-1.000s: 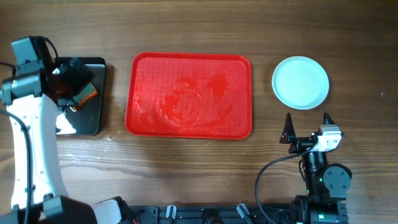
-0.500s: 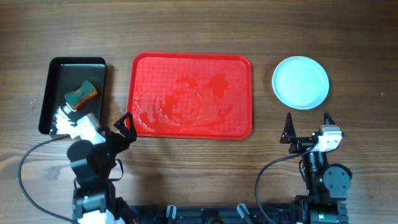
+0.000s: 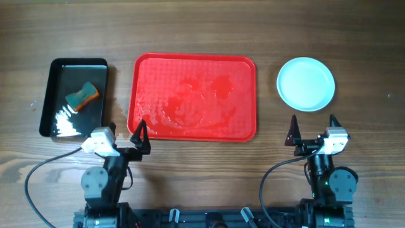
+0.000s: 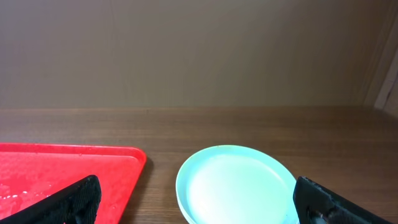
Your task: Clean dirty plates on tray and stack at the side
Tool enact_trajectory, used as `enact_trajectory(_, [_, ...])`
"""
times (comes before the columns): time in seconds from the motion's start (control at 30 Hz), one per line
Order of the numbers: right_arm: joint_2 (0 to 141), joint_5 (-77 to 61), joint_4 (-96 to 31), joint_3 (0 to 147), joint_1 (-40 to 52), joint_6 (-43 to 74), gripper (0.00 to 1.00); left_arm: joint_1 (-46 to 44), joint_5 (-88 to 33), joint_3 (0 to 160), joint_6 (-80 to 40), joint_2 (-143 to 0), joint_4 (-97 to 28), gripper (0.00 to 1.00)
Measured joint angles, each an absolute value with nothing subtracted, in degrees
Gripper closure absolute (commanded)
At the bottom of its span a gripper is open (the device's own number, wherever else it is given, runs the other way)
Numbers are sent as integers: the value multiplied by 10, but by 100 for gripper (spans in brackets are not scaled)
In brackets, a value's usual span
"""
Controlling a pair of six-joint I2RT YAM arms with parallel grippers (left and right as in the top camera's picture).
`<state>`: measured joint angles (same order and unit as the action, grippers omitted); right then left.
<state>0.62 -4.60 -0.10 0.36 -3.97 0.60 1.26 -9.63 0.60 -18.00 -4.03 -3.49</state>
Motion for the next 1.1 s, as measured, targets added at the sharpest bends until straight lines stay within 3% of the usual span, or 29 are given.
enact_trajectory(1.1, [6,-46,-1,4,-40,6,0,-15,-37,6,74,-8,-41,0])
